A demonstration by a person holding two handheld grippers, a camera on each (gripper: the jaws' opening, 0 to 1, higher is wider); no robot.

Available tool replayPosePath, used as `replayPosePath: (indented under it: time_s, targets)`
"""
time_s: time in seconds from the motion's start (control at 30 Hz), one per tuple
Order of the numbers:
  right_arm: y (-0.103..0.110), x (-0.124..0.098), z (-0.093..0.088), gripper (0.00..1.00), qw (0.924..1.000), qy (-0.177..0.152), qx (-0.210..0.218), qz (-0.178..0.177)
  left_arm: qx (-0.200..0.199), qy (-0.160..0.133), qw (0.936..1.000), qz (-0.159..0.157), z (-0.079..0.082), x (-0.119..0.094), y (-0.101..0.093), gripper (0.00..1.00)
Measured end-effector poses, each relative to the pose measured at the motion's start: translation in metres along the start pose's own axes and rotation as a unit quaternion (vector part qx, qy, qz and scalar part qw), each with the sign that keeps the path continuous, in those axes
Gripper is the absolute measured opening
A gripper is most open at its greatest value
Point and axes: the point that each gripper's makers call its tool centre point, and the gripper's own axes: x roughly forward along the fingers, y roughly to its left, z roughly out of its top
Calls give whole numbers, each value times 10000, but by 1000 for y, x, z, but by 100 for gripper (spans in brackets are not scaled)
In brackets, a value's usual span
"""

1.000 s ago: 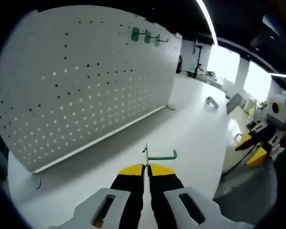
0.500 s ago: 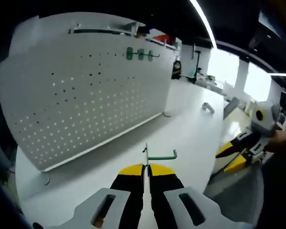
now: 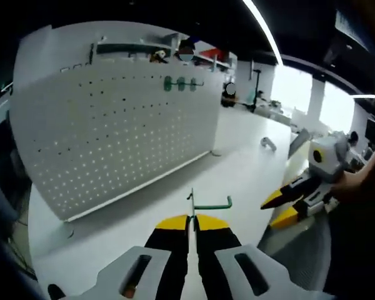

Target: Insert the hook assembly into the mounting plate slot until the hook locks in place.

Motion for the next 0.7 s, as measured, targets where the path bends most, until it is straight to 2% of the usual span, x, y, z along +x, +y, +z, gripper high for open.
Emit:
replayPosePath:
  time_s: [0.1,0.4,0.53,0.7]
  targets:
    - [1,0,4,27,10000,-51,32,27,-61,-83,9999,51,1,-5,-2,3]
    - [16,2,37,27,9981,-412,346,300,-258,-294,9991,190,1,-14,-5,3]
    - [25,3,53,27,9950,-612,618,499,-510,-406,9977,194,-1,-14,-8,3]
    - [33,9,62,25,9914,-722,849,682,-524,-426,9976,144,-7,-8,-19,3]
